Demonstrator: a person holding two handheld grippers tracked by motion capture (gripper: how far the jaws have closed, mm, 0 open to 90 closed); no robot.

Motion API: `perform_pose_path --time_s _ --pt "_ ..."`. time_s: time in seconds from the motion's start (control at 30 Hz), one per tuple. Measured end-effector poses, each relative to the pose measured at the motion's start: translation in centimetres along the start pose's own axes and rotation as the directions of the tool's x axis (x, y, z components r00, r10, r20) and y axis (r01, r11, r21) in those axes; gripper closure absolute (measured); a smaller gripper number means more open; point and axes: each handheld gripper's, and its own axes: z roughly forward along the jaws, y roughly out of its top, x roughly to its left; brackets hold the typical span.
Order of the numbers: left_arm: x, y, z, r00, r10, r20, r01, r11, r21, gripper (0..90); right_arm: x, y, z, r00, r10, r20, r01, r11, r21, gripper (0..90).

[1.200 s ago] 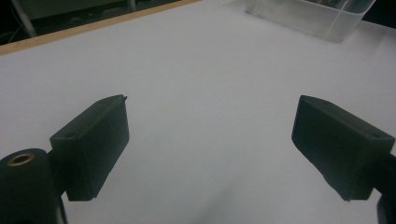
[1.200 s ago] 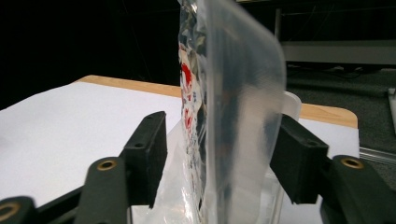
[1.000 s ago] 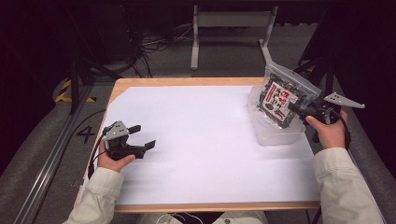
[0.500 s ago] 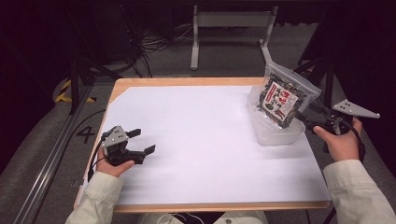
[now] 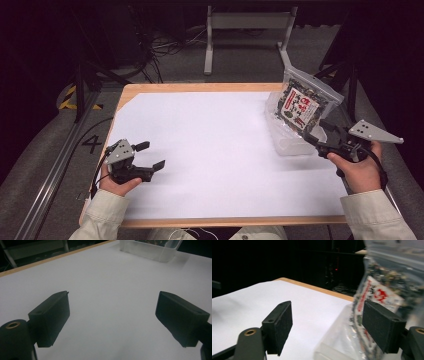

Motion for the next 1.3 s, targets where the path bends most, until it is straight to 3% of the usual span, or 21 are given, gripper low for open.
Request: perform_pose_path --time_s 0.27,0.47,0.57,0.83,1.07,1.3 --pt "-0.1 -0.2 -0.6 0.9994 -0.031 0.014 0.032 0.9992 -0.024 13.7 2.8 -0.2 1.3 0.9933 -0.061 -0.098 0.064 0.997 0.032 21.7" --pt "-0.5 -0.2 -0.7 0.9981 -0.058 0.022 0.058 0.9981 -0.019 11.4 4.2 -1.1 2.6 0.9859 -0.068 -0.153 0.074 0.997 0.037 21.7" --pt "-0.6 -0.3 -0.6 0.9987 -0.047 0.019 0.048 0.9987 -0.021 10.3 4.8 -2.0 3.2 0.9820 -0.069 -0.176 0.078 0.996 0.042 21.7" --pt "-0.8 -0.6 -0.4 0.9990 -0.041 0.019 0.042 0.9983 -0.041 10.0 5.8 -4.4 4.5 0.9768 -0.051 -0.208 0.060 0.998 0.033 23.2" --pt "-0.9 -0.7 -0.3 0.9995 -0.022 0.024 0.023 0.9990 -0.040 10.0 6.3 -6.9 5.9 0.9730 -0.055 -0.224 0.069 0.996 0.058 23.7" --pt "-0.7 -1.1 -0.1 0.9992 -0.032 0.025 0.033 0.9985 -0.043 10.0 6.2 -8.8 6.8 0.9723 -0.053 -0.227 0.076 0.993 0.091 24.1"
